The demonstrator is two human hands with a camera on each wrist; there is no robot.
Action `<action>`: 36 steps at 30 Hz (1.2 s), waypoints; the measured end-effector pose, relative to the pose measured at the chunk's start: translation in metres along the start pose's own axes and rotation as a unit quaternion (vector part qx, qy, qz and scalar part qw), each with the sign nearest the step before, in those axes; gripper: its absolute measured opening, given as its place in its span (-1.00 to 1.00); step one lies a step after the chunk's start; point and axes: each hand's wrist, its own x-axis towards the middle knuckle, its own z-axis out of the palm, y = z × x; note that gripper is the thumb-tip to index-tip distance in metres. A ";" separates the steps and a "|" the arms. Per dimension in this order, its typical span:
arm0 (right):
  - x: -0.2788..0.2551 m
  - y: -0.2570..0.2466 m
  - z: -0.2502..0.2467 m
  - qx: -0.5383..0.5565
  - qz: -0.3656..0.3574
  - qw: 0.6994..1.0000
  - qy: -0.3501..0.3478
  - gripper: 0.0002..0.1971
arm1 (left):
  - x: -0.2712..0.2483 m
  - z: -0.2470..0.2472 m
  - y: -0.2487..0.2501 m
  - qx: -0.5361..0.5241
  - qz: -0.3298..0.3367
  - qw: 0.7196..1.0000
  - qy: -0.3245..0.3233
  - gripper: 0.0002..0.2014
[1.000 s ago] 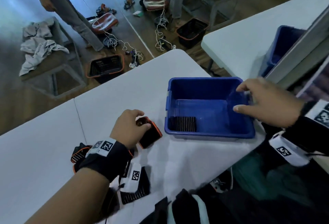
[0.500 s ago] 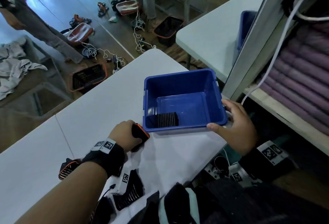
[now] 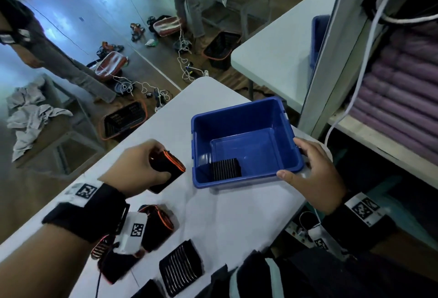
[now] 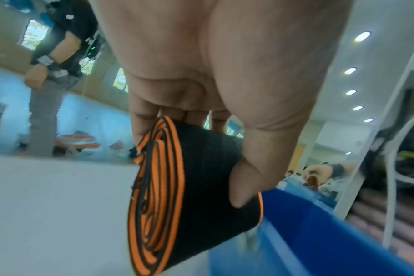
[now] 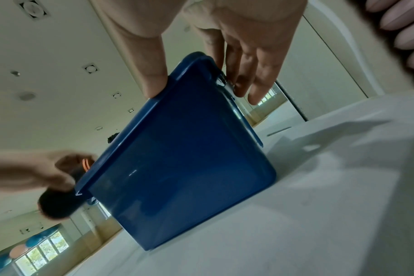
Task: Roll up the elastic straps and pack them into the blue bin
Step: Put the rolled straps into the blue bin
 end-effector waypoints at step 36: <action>0.004 -0.003 -0.007 0.024 0.001 0.999 -0.030 -0.09 | 0.150 0.100 0.145 0.363 0.140 0.897 -0.208 -0.66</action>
